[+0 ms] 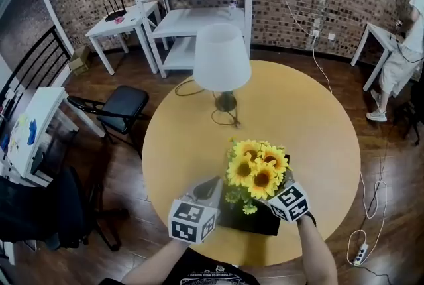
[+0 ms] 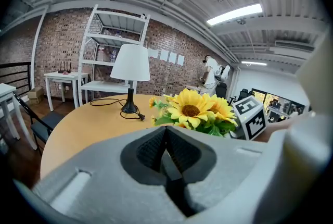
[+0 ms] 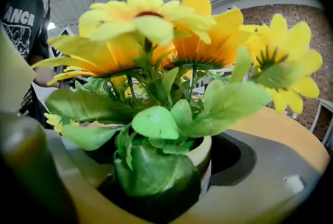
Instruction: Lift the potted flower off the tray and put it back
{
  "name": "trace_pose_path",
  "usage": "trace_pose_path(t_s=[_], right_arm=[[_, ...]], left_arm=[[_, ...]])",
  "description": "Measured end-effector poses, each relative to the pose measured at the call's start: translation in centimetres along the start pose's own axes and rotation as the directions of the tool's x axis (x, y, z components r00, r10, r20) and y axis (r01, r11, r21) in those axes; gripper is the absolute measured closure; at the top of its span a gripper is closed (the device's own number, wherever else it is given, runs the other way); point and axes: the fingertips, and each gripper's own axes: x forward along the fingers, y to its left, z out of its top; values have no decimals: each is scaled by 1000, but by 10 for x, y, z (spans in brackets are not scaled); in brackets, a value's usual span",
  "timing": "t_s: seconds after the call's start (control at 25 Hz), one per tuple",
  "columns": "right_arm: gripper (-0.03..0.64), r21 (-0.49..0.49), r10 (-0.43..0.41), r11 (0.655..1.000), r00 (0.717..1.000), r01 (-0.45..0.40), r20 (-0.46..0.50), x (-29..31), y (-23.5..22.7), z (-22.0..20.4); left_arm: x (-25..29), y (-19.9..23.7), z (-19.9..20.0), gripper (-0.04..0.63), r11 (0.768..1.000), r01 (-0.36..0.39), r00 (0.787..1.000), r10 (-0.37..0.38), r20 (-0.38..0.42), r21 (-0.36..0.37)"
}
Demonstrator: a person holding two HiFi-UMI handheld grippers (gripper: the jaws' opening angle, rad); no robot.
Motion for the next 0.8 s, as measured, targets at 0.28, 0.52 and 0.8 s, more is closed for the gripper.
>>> trace_pose_path(t_s=[0.28, 0.52, 0.8], right_arm=[[104, 10, 86, 996, 996, -85, -16, 27, -5, -8], [104, -11, 124, 992, 992, -124, -37, 42, -2, -16], [103, -51, 125, 990, 986, -131, -112, 51, -3, -27]], left_arm=[[14, 19, 1, 595, 1000, -14, 1000, 14, -18, -9], [17, 28, -1, 595, 999, -26, 999, 25, -27, -22], [17, 30, -1, 595, 999, -30, 999, 29, -20, -34]])
